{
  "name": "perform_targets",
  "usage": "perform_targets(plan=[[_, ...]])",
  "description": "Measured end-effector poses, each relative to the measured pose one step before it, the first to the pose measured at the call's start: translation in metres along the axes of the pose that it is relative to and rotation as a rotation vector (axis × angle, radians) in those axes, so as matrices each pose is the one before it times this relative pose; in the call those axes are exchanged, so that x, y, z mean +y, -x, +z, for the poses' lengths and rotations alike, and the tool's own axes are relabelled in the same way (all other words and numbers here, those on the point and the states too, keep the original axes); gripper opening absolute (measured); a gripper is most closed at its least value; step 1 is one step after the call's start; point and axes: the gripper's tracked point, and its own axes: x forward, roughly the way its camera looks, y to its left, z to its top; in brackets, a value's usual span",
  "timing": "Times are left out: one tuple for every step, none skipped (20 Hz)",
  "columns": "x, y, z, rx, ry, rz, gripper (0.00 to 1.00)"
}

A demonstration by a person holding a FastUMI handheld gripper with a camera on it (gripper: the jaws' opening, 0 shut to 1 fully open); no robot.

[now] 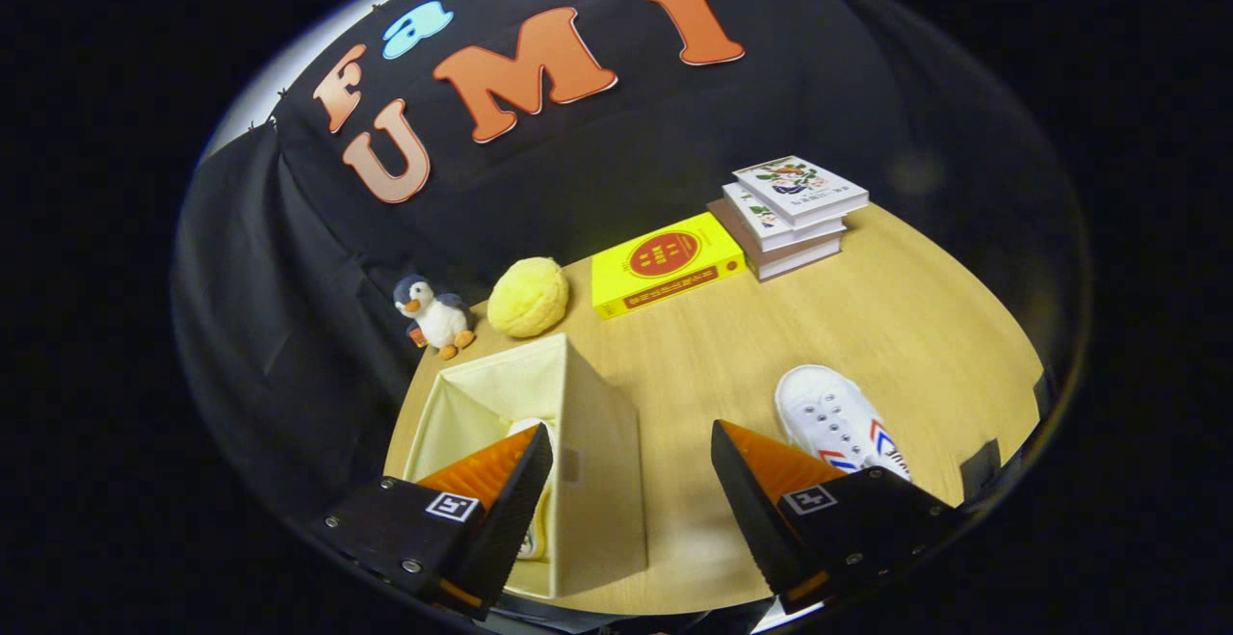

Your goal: Open the storage box then place both shoes into the box .Put the left shoe in first, then the right shoe, with the right side of both shoes facing outward in a uniform manner.

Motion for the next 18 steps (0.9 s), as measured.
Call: perform_targets(plan=[[-0.01671, 0.00141, 0.00339, -0.00466, -0.00152, -0.01833, 0.98], [-0.01662, 0.00022, 0.00251, -0.00331, 0.00239, -0.01742, 0.98], [-0.01617, -0.00380, 0.00149, 0.00039, 0.00566, -0.02379, 0.98], [-0.01740, -0.00023, 0.00055, 0.00292, 0.00681, -0.02349, 0.98], [-0.01601, -0.00151, 0.00056, 0.00378, 0.00641, -0.02229, 0.98], [-0.01286, -0.00179, -0.00301, 0.01356, 0.01195, -0.01193, 0.98], [-0.01242, -0.00234, -0.00320, 0.01155, 0.01319, -0.01044, 0.98], [-0.01279, -0.00140, -0.00228, 0.01179, 0.01676, -0.00937, 0.99], [-0.01136, -0.00360, -0.00560, 0.02216, 0.01923, -0.00832, 0.99], [-0.01164, -0.00168, -0.00854, 0.02859, 0.02329, -0.00515, 0.99], [-0.01048, -0.00323, -0.00777, 0.02828, 0.02682, -0.00891, 0.98], [-0.00948, -0.00511, -0.00947, 0.03037, 0.03281, -0.00932, 0.94], [-0.00924, -0.00333, -0.00739, 0.02286, 0.03740, -0.01216, 0.91], [-0.00751, -0.00566, -0.00728, 0.02624, 0.03602, -0.00877, 0.84], [-0.00368, -0.00424, -0.00747, 0.02424, 0.02689, 0.00053, 0.79], [0.00063, -0.00601, -0.00506, 0.01989, 0.01365, 0.01198, 0.74], [0.00030, -0.00600, -0.00580, 0.02510, -0.00007, 0.01912, 0.69], [0.00079, -0.00418, -0.00546, 0.02396, -0.00645, 0.01569, 0.64]])
